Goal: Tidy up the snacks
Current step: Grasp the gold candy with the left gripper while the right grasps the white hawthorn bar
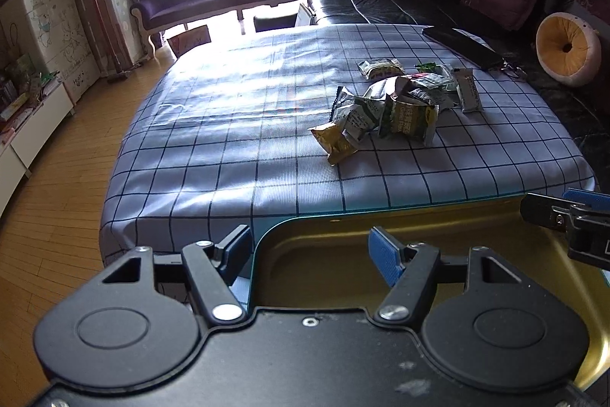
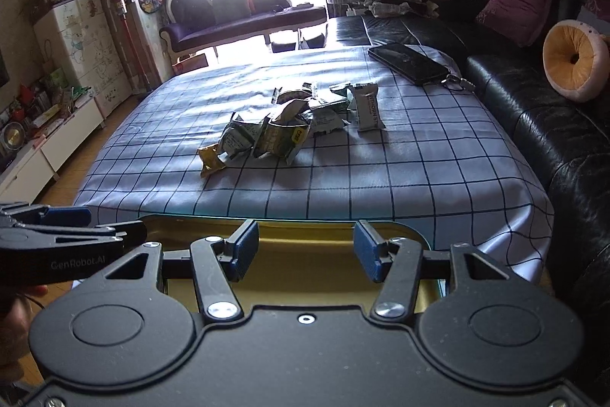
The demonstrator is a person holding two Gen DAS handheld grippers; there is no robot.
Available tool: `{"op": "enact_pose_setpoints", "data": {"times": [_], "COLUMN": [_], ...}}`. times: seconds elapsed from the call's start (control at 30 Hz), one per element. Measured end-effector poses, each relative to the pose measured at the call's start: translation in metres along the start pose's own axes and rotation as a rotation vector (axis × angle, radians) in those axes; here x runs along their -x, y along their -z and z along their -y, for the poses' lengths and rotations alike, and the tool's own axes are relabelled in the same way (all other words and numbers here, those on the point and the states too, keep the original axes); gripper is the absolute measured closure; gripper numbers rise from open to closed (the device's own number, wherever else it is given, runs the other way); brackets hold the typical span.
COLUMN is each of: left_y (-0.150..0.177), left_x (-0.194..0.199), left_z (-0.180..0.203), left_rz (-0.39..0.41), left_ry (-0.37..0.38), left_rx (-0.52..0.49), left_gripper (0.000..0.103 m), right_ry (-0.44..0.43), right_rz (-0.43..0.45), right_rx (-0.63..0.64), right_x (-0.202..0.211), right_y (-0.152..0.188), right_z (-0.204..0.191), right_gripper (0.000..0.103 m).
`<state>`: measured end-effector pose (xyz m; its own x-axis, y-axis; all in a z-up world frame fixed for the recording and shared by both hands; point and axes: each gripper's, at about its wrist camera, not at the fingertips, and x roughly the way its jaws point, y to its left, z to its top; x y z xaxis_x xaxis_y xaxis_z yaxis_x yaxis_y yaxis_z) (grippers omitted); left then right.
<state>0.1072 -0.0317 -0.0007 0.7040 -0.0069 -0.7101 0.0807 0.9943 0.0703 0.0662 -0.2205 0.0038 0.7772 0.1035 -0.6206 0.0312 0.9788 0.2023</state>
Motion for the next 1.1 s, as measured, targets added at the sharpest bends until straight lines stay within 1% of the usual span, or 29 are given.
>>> {"op": "enact_pose_setpoints", "data": {"times": [0.07, 0.13, 0.27, 0.37, 0.63, 0.73, 0.87, 0.97, 1.1], "left_y": [-0.005, -0.01, -0.022, -0.032, -0.064, -0.073, -0.081, -0.083, -0.084], "left_x": [-0.009, -0.017, -0.029, -0.038, -0.072, -0.087, -0.105, -0.116, -0.131], "left_z": [0.0, 0.0, 0.002, 0.005, 0.016, 0.018, 0.015, 0.013, 0.008], "left_rz": [-0.015, -0.029, -0.039, -0.039, -0.046, -0.064, -0.104, -0.122, -0.151], "left_ry": [0.002, 0.009, 0.021, 0.025, 0.035, 0.047, 0.057, 0.041, 0.021], "left_rx": [0.015, 0.027, 0.032, 0.029, 0.02, 0.029, 0.063, 0.077, 0.105], "left_gripper": [0.032, 0.033, 0.034, 0.034, 0.034, 0.034, 0.034, 0.034, 0.034], "right_ry": [-0.021, -0.019, -0.005, -0.007, -0.022, -0.02, -0.006, 0.029, 0.076], "right_rz": [-0.018, -0.018, -0.007, -0.015, -0.019, -0.02, -0.021, -0.01, -0.021], "right_rx": [-0.037, -0.051, -0.024, -0.007, 0.003, 0.005, 0.026, 0.037, 0.009], "right_x": [-0.005, -0.008, -0.016, -0.025, -0.049, -0.058, -0.068, -0.077, -0.094], "right_y": [-0.006, -0.01, -0.017, -0.024, -0.042, -0.045, -0.05, -0.057, -0.067], "right_z": [0.006, 0.009, 0.009, 0.009, 0.012, 0.015, 0.019, 0.025, 0.037], "right_gripper": [0.045, 0.045, 0.045, 0.046, 0.046, 0.046, 0.046, 0.046, 0.046]}}
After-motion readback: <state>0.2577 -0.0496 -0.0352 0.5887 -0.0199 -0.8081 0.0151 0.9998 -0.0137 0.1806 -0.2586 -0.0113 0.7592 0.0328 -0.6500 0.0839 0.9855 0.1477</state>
